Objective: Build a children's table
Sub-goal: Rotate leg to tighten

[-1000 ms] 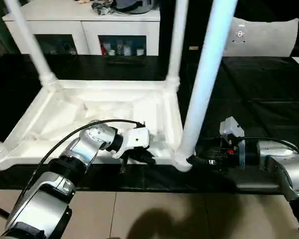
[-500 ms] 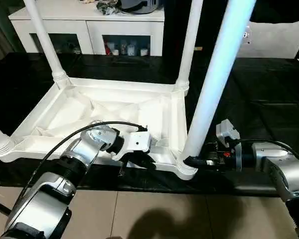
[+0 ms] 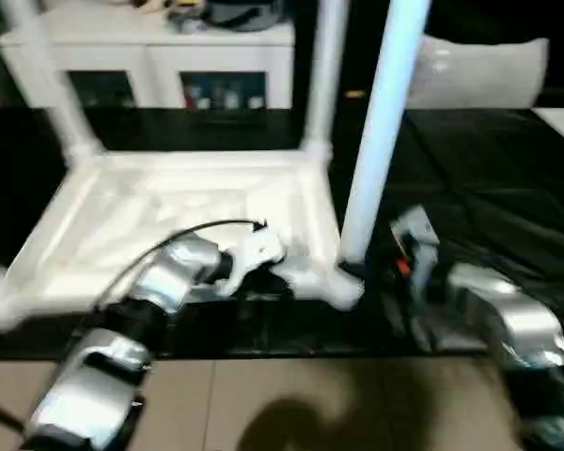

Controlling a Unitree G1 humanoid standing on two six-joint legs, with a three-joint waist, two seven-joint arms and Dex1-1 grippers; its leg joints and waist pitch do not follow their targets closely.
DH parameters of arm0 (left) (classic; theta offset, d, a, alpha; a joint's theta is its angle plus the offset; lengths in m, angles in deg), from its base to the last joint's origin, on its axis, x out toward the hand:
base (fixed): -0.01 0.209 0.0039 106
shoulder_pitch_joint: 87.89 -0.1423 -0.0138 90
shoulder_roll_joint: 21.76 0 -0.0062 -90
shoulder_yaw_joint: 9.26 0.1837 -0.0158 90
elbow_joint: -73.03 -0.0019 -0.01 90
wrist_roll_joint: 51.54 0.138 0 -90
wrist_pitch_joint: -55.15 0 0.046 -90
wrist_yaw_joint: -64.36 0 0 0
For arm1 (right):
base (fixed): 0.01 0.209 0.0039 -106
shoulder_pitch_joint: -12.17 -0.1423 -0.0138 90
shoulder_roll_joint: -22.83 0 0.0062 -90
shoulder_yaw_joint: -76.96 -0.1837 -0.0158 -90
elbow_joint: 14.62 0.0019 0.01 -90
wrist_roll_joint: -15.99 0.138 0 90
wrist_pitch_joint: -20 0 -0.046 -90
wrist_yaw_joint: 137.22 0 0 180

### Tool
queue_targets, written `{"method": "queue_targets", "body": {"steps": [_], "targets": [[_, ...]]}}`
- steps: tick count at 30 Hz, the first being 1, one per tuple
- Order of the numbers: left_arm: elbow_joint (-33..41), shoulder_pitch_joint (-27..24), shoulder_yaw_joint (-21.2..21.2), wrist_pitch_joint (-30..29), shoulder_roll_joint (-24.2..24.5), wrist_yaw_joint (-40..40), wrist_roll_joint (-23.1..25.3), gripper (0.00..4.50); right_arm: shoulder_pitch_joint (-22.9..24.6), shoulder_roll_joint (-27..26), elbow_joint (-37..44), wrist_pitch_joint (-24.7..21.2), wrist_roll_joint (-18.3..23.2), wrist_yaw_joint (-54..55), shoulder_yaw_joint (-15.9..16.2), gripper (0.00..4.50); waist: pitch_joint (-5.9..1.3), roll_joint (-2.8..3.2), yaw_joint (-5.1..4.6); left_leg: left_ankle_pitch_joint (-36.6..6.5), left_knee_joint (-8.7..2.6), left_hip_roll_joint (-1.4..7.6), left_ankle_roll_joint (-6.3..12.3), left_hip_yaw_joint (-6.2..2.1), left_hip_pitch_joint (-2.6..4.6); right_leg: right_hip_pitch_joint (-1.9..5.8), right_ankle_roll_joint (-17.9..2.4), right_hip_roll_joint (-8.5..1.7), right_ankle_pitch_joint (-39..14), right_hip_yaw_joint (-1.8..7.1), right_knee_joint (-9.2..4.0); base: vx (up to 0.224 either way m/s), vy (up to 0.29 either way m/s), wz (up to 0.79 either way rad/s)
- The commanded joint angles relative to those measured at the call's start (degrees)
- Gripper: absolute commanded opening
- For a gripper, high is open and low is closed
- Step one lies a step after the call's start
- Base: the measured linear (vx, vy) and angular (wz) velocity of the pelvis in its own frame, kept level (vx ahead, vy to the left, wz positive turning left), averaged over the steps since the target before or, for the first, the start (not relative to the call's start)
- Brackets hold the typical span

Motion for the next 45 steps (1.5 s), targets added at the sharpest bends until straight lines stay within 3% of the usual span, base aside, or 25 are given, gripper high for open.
{"method": "queue_targets", "body": {"steps": [1, 2, 5, 7, 13, 19, 25, 27, 28, 29, 33, 37, 45], "targets": [[-0.19, 0.71, -0.45, -1.95, -4.19, 4.33, -1.84, 0.0, -1.39, -2.88, -3.81, -1.26, -0.4, 5.82, 0.37, 1.96, -3.04, -0.99, -0.09, -11.85, -3.99, 0.37, 1.85, -0.47, -0.57, 2.96, -0.76, -3.51, -33.23, 1.65, -6.36, 0.0, 0.0, 0.0], [-0.7, 1.11, -0.9, -2.35, -5.25, 6.39, -1.77, 0.0, -2.06, -3.78, -5.27, -0.31, -0.29, 7.69, -0.39, 1.96, -3.08, -1.45, -0.37, -11.15, -4.01, 0.37, 2.66, -0.39, -0.81, 3.01, -1.1, -3.5, -32.01, 1.79, -6.29, 0.0, 0.0, 0.0], [-1.49, 2.07, -2.11, -3.72, -8.28, 11.51, -1.57, 0.0, -3.42, -6.13, -8.05, 2.41, -0.03, 11.58, -2.36, 1.96, -3.21, -1.26, -0.59, -10.46, -3.97, 0.48, 3.25, -0.28, -0.69, 2.87, -2.43, -3.52, -30.05, 2.04, -6.04, 0.0, 0.0, 0.0], [-1.59, 2.17, -1.82, -3.4, -9.0, 13.23, -0.38, 0.0, -3.51, -6.98, -7.67, 2.51, 0.18, 11.33, -2.76, 2.64, -3.33, -1.43, -0.38, -9.1, -4.1, 0.62, 4.26, -0.26, -0.8, 3.06, -3.38, -3.46, -26.95, 2.38, -5.53, 0.0, 0.0, 0.0], [-0.58, 1.72, -0.9, -2.56, -8.08, 12.82, 0.69, 0.0, -2.94, -6.92, -6.1, 2.96, 0.52, 9.5, -2.68, 3.11, -3.47, -1.42, 0.06, -6.01, -4.11, 0.84, 5.27, -0.16, -1.02, 3.4, -5.86, -3.56, -21.79, 2.91, -4.47, 0.0, 0.0, 0.0], [-0.27, 0.85, 0.79, 0.83, -5.11, 8.71, 1.11, 0.0, -1.28, -2.79, -6.23, 7.6, -0.24, 3.13, -1.21, 3.62, -3.4, -0.95, 0.37, -6.75, -4.21, 0.96, 5.24, -0.24, -1.06, 3.54, -6.2, -3.6, -21.07, 2.93, -4.41, 0.0, 0.0, 0.0], [-0.04, -0.04, 1.85, 4.17, -1.81, 3.34, 1.25, 0.0, 1.29, 1.99, -3.15, 8.49, 1.21, -6.16, -0.28, 4.02, -3.38, -1.04, 1.01, -7.29, -4.27, 1.26, 5.71, -0.2, -0.87, 3.52, -6.91, -3.64, -19.93, 3.1, -4.28, 0.0, 0.0, 0.0], [0.74, -0.78, 3.01, 5.89, 0.24, -1.31, 0.87, 0.0, 2.39, 4.95, -1.46, 8.79, 2.23, -11.31, 0.53, 4.34, -3.4, -1.1, 1.16, -7.63, -4.29, 1.31, 5.65, -0.22, -0.8, 3.56, -7.08, -3.69, -20.21, 3.1, -4.3, 0.0, 0.0, 0.0], [1.41, -1.22, 4.12, 7.44, 2.13, -5.21, 0.62, 0.0, 2.72, 7.59, -1.04, 9.83, 2.55, -14.89, 1.04, 4.42, -3.33, -1.42, 1.27, -7.67, -4.3, 1.39, 5.93, -0.24, -0.95, 3.65, -7.12, -3.74, -19.97, 3.19, -4.13, 0.0, 0.0, 0.0], [1.74, -1.38, 4.59, 8.14, 2.9, -6.73, 0.6, 0.0, 2.57, 8.61, -1.48, 10.82, 2.04, -15.65, 1.2, 4.48, -3.39, -1.23, 1.35, -7.67, -4.31, 1.5, 5.91, -0.32, -0.9, 3.61, -7.22, -3.85, -20.0, 3.21, -4.02, 0.0, 0.0, 0.0], [2.25, -1.79, 6.33, 11.35, 5.96, -12.88, 0.76, 0.0, 2.48, 13.21, -2.14, 13.68, 1.55, -24.15, 2.74, 4.48, -3.19, -1.35, 1.56, -8.61, -4.31, 1.49, 5.37, -0.13, -0.66, 3.31, -6.96, -3.86, -22.67, 3.16, -4.36, 0.0, 0.0, 0.0], [2.01, -1.83, 6.82, 13.07, 7.2, -15.88, 0.54, 0.0, 3.07, 15.68, -0.9, 14.15, 2.62, -29.56, 3.91, 4.48, -3.29, -1.48, 2.38, -7.39, -4.2, 1.72, 5.86, -0.02, -0.73, 3.34, -7.48, -3.8, -20.65, 3.25, -3.89, 0.0, 0.0, 0.0], [2.32, -1.26, 8.28, 15.71, 10.18, -25.39, -0.89, 0.0, 2.99, 18.44, -1.14, 15.42, 4.55, -39.43, 6.38, 3.8, -3.24, -1.59, 3.02, -7.27, -4.19, 1.78, 5.72, 0.0, -0.77, 3.35, -7.98, -3.91, -20.95, 3.25, -3.78, 0.0, 0.0, 0.0]]}}
